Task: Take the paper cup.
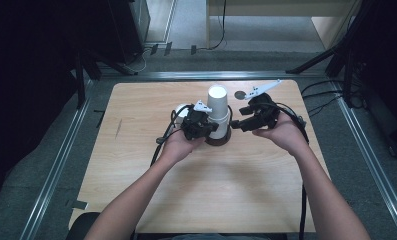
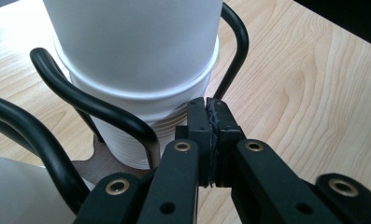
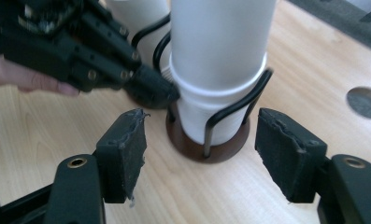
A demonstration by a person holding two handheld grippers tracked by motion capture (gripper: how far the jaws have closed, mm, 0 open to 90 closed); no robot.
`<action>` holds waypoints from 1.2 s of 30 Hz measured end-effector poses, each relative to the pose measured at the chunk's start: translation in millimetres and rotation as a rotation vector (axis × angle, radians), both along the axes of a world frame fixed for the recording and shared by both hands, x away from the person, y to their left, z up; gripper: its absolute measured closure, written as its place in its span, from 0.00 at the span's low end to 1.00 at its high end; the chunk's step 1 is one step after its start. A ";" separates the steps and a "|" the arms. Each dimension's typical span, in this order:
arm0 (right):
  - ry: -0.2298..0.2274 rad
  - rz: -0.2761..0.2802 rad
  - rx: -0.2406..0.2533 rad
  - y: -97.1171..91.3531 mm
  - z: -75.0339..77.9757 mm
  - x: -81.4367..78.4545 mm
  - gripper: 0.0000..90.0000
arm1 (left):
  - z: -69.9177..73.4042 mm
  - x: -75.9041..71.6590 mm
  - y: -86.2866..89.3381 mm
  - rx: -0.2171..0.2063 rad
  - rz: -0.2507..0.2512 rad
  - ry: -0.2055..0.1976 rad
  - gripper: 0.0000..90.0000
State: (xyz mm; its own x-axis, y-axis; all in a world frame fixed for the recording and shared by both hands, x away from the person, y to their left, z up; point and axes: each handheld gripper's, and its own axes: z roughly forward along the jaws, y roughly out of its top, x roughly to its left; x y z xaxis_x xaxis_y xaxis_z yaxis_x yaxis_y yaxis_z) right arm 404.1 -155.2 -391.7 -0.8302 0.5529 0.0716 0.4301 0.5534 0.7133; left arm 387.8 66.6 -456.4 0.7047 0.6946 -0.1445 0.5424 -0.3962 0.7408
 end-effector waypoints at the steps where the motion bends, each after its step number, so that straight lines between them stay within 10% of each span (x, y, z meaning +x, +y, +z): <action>1: 0.001 -0.002 0.002 1.0 2.7 2.2 0.36 | -0.4 0.4 0.1 -0.003 -0.001 0.004 1.00; 36: -0.016 0.021 -0.060 57.8 39.7 42.5 0.27 | 0.8 -2.4 -1.9 0.000 0.011 -0.034 0.96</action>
